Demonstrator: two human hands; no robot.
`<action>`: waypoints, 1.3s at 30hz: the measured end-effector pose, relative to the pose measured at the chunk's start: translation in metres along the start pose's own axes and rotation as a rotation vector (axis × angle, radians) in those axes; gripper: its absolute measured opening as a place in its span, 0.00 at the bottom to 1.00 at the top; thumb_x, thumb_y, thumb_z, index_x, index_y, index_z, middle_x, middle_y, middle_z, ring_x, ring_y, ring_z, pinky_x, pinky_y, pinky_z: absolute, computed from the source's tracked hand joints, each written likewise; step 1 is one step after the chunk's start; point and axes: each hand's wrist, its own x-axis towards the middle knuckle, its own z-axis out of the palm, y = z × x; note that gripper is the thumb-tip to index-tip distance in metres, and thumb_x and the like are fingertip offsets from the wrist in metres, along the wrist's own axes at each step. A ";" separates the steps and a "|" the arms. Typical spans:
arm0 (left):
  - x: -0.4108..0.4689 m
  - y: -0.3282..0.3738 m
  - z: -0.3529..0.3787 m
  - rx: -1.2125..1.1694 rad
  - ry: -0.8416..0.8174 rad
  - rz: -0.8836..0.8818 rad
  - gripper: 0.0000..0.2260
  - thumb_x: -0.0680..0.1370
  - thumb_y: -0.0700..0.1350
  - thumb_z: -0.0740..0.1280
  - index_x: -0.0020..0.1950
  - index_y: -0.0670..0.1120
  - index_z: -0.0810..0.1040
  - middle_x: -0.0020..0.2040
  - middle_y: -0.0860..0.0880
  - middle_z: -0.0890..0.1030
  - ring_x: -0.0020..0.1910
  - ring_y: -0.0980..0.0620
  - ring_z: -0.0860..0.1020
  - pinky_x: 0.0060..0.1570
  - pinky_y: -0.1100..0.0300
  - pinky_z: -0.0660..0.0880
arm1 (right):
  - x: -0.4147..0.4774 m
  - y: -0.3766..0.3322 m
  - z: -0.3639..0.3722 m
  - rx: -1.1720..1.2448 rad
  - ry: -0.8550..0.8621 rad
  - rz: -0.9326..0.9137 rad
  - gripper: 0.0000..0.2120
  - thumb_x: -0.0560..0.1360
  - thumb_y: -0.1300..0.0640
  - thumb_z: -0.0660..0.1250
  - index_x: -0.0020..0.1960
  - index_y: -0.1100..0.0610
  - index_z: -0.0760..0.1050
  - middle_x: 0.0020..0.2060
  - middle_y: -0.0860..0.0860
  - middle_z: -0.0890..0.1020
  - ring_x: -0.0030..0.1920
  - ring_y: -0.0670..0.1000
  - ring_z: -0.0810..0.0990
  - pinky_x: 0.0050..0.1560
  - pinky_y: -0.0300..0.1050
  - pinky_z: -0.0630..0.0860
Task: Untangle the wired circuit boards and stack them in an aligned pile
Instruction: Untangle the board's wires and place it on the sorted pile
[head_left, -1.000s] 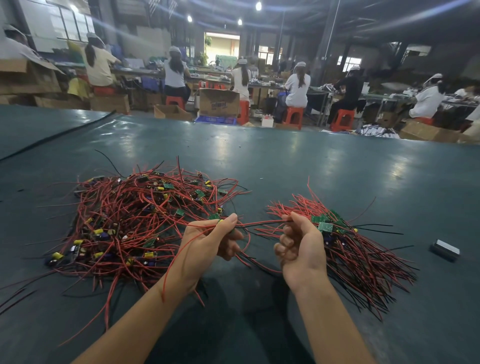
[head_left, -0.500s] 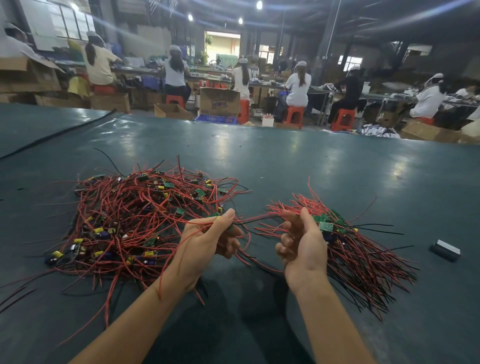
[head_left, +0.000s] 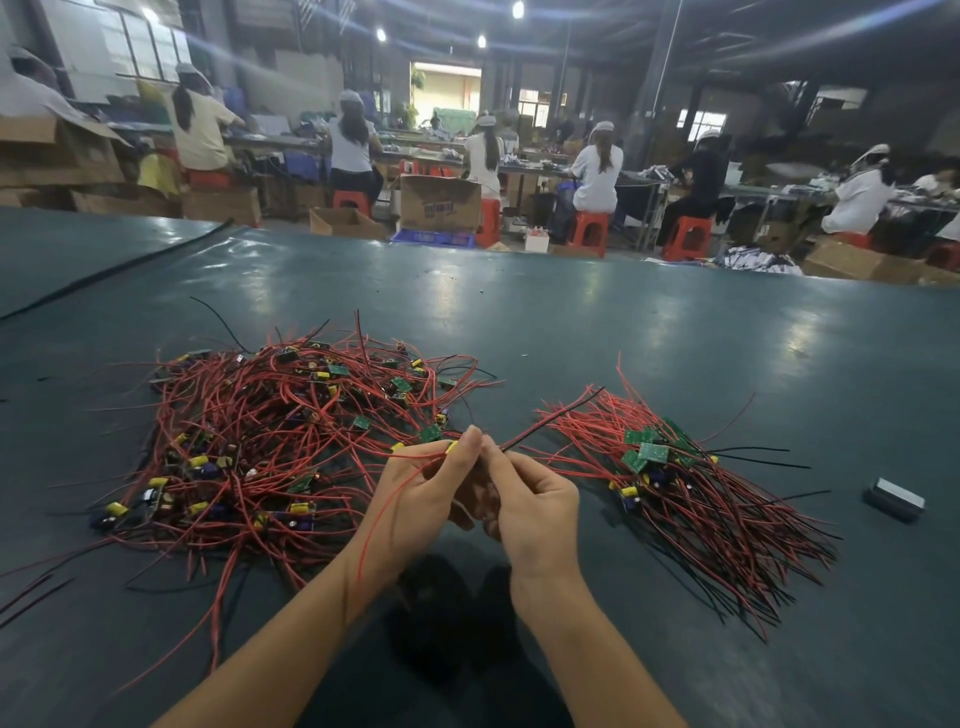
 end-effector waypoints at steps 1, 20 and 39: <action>0.000 -0.001 0.001 0.000 0.011 0.010 0.17 0.76 0.54 0.64 0.37 0.44 0.84 0.30 0.46 0.82 0.28 0.51 0.81 0.27 0.63 0.76 | 0.001 -0.001 0.000 0.019 0.016 0.025 0.13 0.75 0.58 0.72 0.33 0.52 0.86 0.30 0.50 0.84 0.31 0.45 0.82 0.32 0.36 0.77; 0.003 0.003 -0.007 -0.078 0.066 -0.019 0.18 0.74 0.54 0.66 0.30 0.44 0.82 0.29 0.40 0.80 0.25 0.47 0.76 0.25 0.61 0.73 | 0.034 -0.023 -0.042 0.291 0.333 0.151 0.08 0.77 0.61 0.69 0.39 0.59 0.83 0.23 0.45 0.70 0.20 0.43 0.60 0.20 0.35 0.59; 0.009 0.005 -0.010 -0.273 0.268 -0.070 0.11 0.79 0.44 0.65 0.49 0.37 0.82 0.41 0.42 0.85 0.38 0.49 0.83 0.36 0.62 0.80 | 0.032 -0.024 -0.043 0.260 0.319 0.142 0.07 0.75 0.60 0.70 0.39 0.58 0.82 0.26 0.47 0.79 0.22 0.42 0.67 0.20 0.34 0.61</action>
